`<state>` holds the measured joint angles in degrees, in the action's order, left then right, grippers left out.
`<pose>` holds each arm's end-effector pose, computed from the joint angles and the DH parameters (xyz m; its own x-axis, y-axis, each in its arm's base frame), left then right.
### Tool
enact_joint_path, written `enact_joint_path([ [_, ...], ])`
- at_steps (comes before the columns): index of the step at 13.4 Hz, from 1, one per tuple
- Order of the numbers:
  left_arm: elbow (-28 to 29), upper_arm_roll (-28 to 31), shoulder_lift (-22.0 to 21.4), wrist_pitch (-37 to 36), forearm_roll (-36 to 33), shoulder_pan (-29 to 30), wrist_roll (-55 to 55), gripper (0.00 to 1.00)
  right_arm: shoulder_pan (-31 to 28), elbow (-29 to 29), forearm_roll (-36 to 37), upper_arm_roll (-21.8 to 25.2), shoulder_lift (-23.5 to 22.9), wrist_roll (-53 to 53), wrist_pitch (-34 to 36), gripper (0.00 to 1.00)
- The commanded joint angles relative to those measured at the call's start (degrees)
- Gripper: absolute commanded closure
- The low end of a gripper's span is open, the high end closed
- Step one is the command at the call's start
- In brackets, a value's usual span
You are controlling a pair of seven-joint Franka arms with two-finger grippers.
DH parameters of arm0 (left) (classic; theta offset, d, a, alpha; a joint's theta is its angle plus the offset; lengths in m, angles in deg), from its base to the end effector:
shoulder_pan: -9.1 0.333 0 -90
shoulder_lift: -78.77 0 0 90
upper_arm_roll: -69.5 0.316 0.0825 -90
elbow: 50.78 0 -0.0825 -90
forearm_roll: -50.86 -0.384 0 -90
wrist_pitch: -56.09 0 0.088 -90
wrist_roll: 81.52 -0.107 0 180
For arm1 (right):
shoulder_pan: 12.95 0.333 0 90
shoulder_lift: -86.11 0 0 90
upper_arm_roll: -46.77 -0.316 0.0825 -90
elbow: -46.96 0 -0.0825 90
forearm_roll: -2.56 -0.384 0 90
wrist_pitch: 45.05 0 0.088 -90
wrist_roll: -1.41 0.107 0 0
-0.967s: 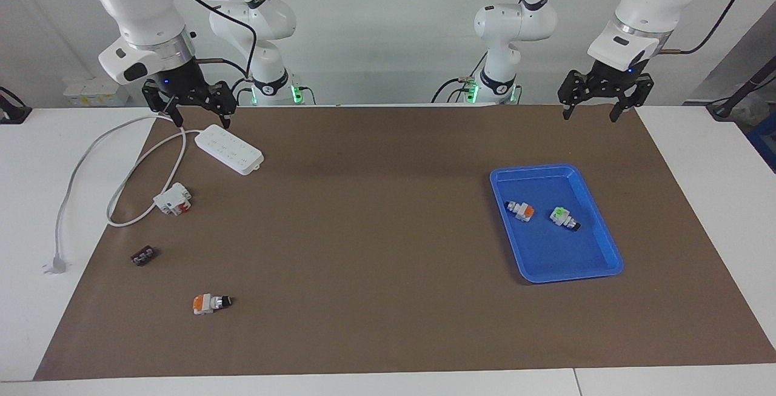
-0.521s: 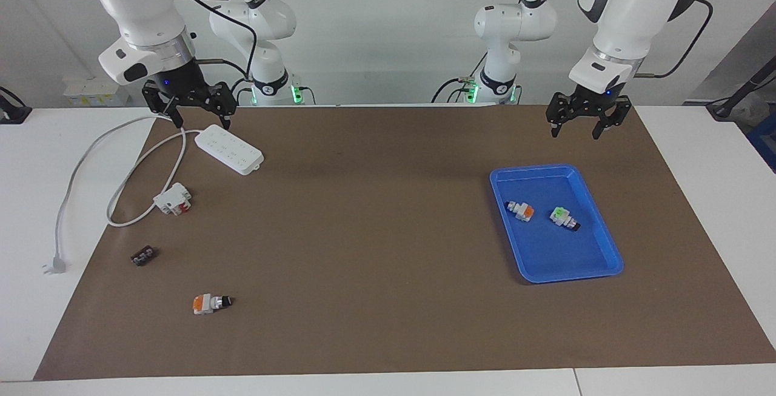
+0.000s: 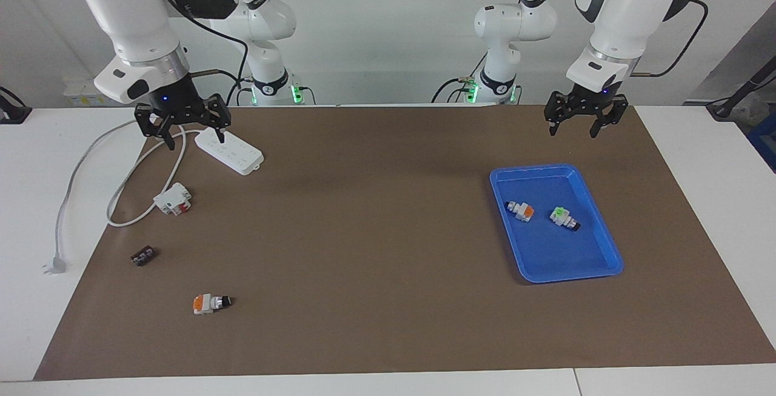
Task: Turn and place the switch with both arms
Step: 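Move the right gripper toward the small orange-and-white switch on the table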
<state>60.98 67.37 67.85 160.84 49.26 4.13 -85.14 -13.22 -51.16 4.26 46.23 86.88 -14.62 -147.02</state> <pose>0.5052 -0.0620 0.5669 0.9791 -0.1925 0.0656 -0.1903 -0.9810 -0.0387 0.5660 0.0001 0.5833 0.9556 0.2864 0.0692 0.2834 -0.9577 0.0506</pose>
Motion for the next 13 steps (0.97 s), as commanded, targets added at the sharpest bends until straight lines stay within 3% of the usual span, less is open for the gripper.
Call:
enact_joint_path([
  [1, 0.58, 0.19, -1.65, -2.69, -1.03, -0.3, -0.16, 0.05, -1.4, 4.77, 0.58, -0.43, -6.29, -11.7, -2.17, 0.0],
  [2, -1.08, 0.19, -1.21, -4.79, -1.03, -0.13, -0.16, 0.01, -1.4, 5.91, 0.58, -0.43, -8.05, -16.27, -2.53, 0.0],
  [6, -10.76, 0.1, 2.66, -15.88, -1.12, -0.13, 1.76, 0.01, -2.8, 14.16, -0.73, -0.6, -17.79, -37.53, -2.53, 0.0],
  [10, -3.75, 0.19, -0.23, -11.24, -0.94, 0.05, 2.39, 0.0, -4.38, 21.9, -1.7, -1.39, -27.64, -55.74, -5.16, 0.0],
  [13, -4.18, 0.19, -0.06, -11.06, -1.03, -0.3, 2.3, 0.0, -7.71, 28.75, -1.44, -5.95, -35.63, -64.19, -5.44, 0.0],
])
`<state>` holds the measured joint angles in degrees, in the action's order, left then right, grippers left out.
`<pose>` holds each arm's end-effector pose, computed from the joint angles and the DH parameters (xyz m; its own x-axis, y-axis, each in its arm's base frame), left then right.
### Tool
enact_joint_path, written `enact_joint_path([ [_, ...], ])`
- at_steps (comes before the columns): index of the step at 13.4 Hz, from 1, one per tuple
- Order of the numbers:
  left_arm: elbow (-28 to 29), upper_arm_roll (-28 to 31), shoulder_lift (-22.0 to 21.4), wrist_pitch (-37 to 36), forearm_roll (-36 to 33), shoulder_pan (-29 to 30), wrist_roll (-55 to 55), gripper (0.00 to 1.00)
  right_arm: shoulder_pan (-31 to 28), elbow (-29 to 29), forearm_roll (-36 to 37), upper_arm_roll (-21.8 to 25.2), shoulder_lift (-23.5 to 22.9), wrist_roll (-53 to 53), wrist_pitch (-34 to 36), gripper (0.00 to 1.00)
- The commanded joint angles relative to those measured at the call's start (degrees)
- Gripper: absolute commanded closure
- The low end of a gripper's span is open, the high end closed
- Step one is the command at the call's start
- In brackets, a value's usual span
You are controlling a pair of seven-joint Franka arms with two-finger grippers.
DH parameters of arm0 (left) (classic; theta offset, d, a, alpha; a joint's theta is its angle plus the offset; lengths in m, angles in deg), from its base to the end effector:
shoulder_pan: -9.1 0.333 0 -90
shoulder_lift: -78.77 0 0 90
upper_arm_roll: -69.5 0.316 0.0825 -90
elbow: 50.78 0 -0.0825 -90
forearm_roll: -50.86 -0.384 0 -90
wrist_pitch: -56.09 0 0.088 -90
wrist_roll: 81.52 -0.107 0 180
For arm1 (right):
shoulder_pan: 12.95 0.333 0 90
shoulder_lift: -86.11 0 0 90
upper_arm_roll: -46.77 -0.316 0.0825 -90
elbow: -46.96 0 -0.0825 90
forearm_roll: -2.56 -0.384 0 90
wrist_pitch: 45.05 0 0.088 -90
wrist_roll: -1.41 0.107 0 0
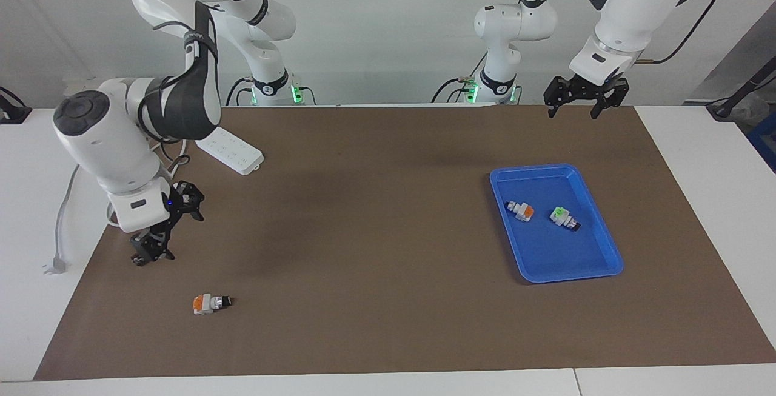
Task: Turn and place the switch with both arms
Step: 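Move the right gripper toward the small orange-and-white switch on the table, then grasp the orange-and-white switch with the right gripper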
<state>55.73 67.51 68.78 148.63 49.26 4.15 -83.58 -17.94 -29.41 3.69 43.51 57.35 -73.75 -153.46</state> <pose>0.4943 -0.0585 0.5840 0.9852 -0.1564 -0.0707 -0.1589 -0.9868 -0.0312 0.7098 -0.0310 0.4484 0.2865 0.9578 0.0229 0.9563 -0.2874 0.0539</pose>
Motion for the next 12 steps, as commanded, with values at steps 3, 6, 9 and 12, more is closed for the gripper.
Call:
enact_joint_path([
  [3, 1.07, 0.14, -1.09, 0.45, -1.03, 0.29, 0.75, 0.0, -7.83, 14.04, 0.54, -9.84, -15.08, -8.77, 0.75, 0.0],
  [6, 0.98, 0.05, -1.09, 0.45, -0.94, 0.65, 0.66, 0.0, -9.67, 14.23, 0.81, -11.85, -18.16, -13.94, -2.41, 0.0],
  [9, 0.89, -0.65, -1.09, 0.27, -0.68, -0.5, 0.83, 0.0, -10.12, 13.97, 0.98, -12.39, -19.93, -16.77, -5.92, 0.0],
  [12, 0.98, 0.14, -1.09, 0.1, -0.68, 0.82, 0.75, 0.0, -10.73, 12.13, 0.81, -12.48, -20.28, -18.88, -8.38, 0.0],
])
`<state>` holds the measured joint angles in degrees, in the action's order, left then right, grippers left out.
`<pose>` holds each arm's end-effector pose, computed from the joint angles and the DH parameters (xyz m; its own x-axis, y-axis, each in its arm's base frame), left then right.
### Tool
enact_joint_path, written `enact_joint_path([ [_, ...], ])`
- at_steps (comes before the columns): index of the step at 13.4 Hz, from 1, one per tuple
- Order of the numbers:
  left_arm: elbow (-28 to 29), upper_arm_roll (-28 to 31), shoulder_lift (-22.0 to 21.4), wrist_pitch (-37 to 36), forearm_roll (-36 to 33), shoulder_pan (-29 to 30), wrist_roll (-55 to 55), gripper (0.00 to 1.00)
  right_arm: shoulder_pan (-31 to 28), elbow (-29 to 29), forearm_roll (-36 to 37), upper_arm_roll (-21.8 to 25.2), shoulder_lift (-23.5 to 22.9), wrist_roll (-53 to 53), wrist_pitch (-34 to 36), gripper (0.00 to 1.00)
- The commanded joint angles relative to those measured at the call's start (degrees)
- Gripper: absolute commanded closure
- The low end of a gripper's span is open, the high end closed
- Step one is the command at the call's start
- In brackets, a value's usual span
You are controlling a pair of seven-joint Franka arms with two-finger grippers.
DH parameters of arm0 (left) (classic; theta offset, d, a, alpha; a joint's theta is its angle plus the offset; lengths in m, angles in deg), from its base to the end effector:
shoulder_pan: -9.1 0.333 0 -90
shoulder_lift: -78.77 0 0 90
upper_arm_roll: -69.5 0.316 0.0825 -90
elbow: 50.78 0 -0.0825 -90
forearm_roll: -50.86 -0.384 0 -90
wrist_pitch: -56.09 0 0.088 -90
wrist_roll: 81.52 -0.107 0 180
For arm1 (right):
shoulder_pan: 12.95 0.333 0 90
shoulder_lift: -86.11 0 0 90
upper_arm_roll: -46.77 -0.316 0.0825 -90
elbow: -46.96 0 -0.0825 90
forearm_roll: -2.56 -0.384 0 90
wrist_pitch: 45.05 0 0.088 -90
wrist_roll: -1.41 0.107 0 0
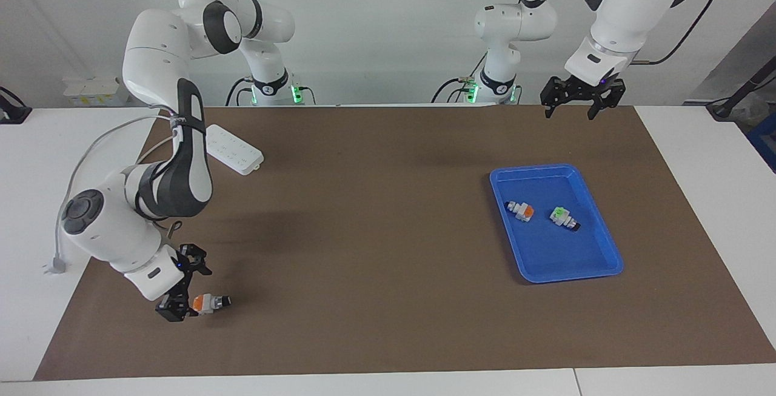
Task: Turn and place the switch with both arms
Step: 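Grasp the orange-and-white switch with the right gripper, then lift the switch with the right gripper while the left gripper reaches toward it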
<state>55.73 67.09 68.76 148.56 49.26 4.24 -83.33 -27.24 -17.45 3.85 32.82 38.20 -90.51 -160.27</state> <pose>0.4937 -0.0616 0.5841 0.9849 -0.1575 -0.0715 -0.1602 -0.9865 -0.0328 0.7672 -0.0645 0.3231 0.0417 0.9869 0.1559 0.9960 -0.0533 0.0713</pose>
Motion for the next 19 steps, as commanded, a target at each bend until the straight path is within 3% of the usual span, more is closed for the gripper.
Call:
enact_joint_path([
  [1, 0.98, 0.47, -1.07, 0.25, -0.68, 2.03, 0.49, 0.0, -1.52, -0.88, 0.55, -1.88, -1.13, -3.0, -2.45, 0.0],
  [8, 0.98, 0.47, -1.07, 0.26, -0.68, 2.66, 0.49, 0.0, -2.75, -5.98, -0.41, -2.05, -0.69, -6.61, -5.8, 0.01],
  [9, 0.98, 0.47, -1.07, 0.26, -0.68, 2.66, 0.49, 0.0, -2.75, -5.98, -1.28, -2.05, -0.43, -6.61, -5.37, 0.12],
  [10, 0.98, 0.47, -1.07, 0.26, -0.68, 2.74, 0.49, 0.0, -2.67, -5.98, -2.08, -2.05, -0.34, -6.52, -5.19, 0.31],
  [11, 0.98, 0.47, -1.07, 0.26, -0.68, 2.66, 0.49, 0.0, -2.67, -5.9, -2.26, -2.05, -0.34, -6.52, -5.01, 0.52],
  [12, 0.98, 0.47, -1.07, 0.26, -0.68, 2.66, 0.49, 0.0, -2.75, -5.9, -2.35, -2.05, -0.25, -6.52, -5.01, 0.84],
  [13, 0.98, 0.47, -1.07, 0.26, -0.68, 2.66, 0.49, 0.0, -2.75, -5.9, -2.52, -2.05, 0.1, -6.43, -4.93, 1.0],
  [17, 0.98, 0.47, -1.07, 0.52, -0.68, 2.66, 0.49, 0.0, -2.4, -6.6, -2.96, -2.05, 3.96, -5.99, -1.86, 1.0],
  [19, 0.98, 0.47, -1.07, -0.27, -0.68, 2.66, 0.49, 0.0, -2.49, -11.05, -3.75, -2.93, 9.65, -5.56, -0.97, 1.0],
])
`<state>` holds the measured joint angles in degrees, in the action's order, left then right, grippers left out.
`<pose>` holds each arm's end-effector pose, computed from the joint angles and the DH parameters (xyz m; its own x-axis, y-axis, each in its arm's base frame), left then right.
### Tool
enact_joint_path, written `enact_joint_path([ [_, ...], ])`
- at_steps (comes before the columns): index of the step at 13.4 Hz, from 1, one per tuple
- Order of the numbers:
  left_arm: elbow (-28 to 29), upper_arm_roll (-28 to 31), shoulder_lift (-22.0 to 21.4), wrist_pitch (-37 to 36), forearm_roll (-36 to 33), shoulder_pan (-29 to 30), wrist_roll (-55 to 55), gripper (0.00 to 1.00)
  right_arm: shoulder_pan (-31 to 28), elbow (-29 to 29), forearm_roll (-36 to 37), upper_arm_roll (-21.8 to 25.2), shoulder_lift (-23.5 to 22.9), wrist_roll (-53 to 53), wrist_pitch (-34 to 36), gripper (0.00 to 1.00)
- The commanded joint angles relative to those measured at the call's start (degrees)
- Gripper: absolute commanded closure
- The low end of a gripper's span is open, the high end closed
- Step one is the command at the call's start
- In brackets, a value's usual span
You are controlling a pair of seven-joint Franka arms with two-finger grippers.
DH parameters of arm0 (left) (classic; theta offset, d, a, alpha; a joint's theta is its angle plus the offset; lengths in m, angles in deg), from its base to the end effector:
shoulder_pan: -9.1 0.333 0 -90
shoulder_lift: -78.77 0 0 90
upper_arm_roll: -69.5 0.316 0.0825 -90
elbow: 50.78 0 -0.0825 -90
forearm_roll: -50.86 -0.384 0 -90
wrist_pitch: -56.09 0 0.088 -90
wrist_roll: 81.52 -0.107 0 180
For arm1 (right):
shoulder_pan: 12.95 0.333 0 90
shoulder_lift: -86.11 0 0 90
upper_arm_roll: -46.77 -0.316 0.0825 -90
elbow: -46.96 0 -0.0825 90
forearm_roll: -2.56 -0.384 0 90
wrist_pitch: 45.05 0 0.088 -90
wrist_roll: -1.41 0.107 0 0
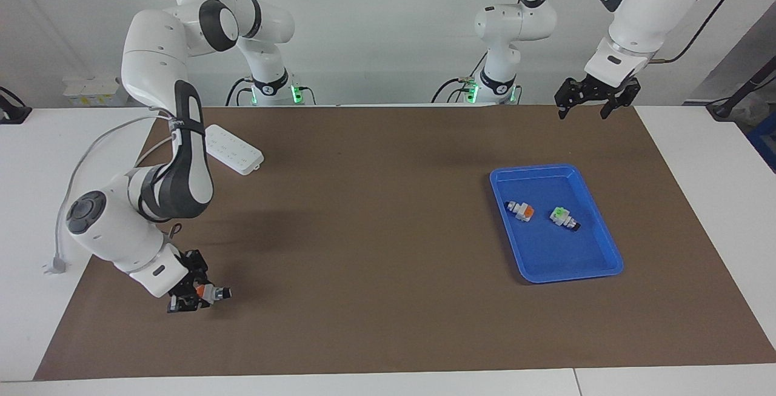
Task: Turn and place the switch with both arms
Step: 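Lift the switch with the right gripper while the left gripper reaches toward it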
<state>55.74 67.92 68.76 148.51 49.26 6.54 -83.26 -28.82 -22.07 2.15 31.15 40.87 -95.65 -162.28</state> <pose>0.4962 -0.0340 0.5840 0.9921 -0.1027 -0.0724 -0.1051 -0.9940 -0.0303 0.7577 -0.0611 0.3265 -0.0390 0.9814 0.1877 0.9955 0.0219 0.0923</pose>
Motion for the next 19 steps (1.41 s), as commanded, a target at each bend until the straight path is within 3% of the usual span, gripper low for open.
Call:
enact_joint_path([
  [1, 0.98, -0.36, -1.06, 0.47, -0.68, 0.36, 0.51, 0.0, -0.91, -10.56, -4.31, -1.26, 11.1, -0.06, 0.95, 1.0],
  [5, 0.98, -0.36, -1.06, 0.39, -0.68, 0.36, 0.43, 0.0, -1.18, -23.5, -13.81, -1.26, 25.08, -0.41, 4.8, 1.0],
  [8, 1.07, -0.44, -1.15, -0.14, -0.68, -0.34, 0.52, 0.0, -0.56, -25.8, -20.31, -1.61, 30.63, -0.41, 10.52, 1.0],
  [11, 0.98, -0.97, -1.07, 0.57, -0.68, -0.52, 0.69, 0.0, 0.14, -29.31, -22.7, -6.08, 37.39, 2.29, 10.71, 1.0],
  [13, 1.24, -1.15, -1.15, 0.57, -0.07, -2.36, 0.52, 0.0, 4.52, -29.93, -23.92, -6.18, 39.17, 4.07, 10.45, 1.0],
  [17, 3.95, -1.06, -2.81, -0.31, 12.91, -2.81, 2.18, 0.0, 8.14, -30.02, -28.14, -6.27, 40.58, 5.48, 9.83, 1.0],
  [19, 6.59, -1.15, -4.14, 0.56, 20.12, -2.98, 11.27, 0.08, 9.9, -30.02, -31.13, -6.27, 40.58, 5.48, 9.65, 1.0],
])
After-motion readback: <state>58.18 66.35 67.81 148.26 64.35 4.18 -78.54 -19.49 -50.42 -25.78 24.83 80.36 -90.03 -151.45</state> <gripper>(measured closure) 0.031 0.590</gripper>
